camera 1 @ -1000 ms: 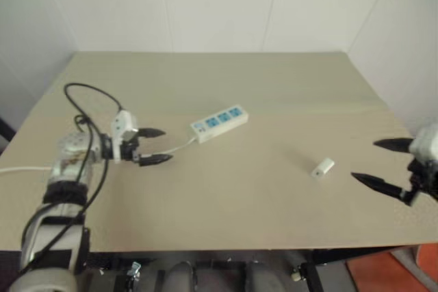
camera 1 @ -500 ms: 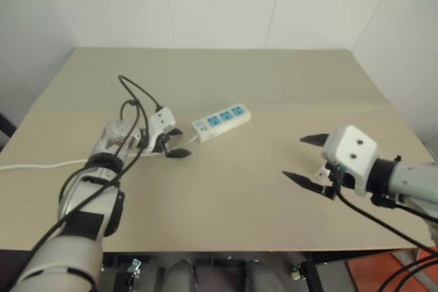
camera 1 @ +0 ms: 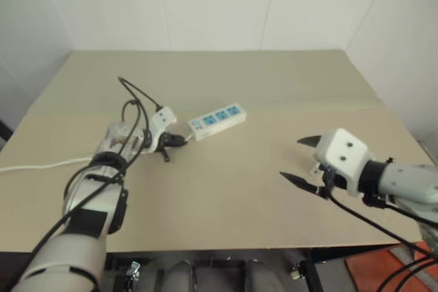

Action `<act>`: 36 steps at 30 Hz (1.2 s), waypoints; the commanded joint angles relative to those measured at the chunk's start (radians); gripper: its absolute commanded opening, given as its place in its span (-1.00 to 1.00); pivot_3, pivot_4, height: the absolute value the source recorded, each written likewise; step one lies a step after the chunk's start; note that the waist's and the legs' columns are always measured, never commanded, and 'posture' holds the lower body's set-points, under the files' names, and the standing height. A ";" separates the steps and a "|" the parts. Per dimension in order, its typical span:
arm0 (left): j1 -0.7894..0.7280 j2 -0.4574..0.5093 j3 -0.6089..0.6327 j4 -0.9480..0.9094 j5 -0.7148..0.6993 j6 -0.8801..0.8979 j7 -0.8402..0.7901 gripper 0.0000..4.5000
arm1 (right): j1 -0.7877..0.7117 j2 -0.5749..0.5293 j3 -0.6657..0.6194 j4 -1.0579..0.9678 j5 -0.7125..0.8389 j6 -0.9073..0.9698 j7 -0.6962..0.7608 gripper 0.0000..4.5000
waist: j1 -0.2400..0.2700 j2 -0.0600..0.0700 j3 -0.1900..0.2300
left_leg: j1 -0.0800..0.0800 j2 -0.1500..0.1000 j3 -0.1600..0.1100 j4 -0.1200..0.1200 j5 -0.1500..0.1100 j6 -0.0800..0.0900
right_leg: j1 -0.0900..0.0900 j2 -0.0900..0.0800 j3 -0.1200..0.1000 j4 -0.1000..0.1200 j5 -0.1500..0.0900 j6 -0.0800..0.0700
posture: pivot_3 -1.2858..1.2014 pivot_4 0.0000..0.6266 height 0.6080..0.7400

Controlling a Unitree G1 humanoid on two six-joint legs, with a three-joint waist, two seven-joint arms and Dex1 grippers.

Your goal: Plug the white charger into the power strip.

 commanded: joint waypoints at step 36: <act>0.413 0.181 0.266 -0.596 -0.559 0.116 -0.509 0.98 | -0.037 0.069 0.107 0.073 -0.161 -0.148 -0.004 1.00 | 0.004 0.000 0.000 | -0.001 0.001 -0.002 0.000 0.000 0.000 | -0.002 0.000 0.000 0.000 0.000 -0.001 | 0.03 -0.52 1.00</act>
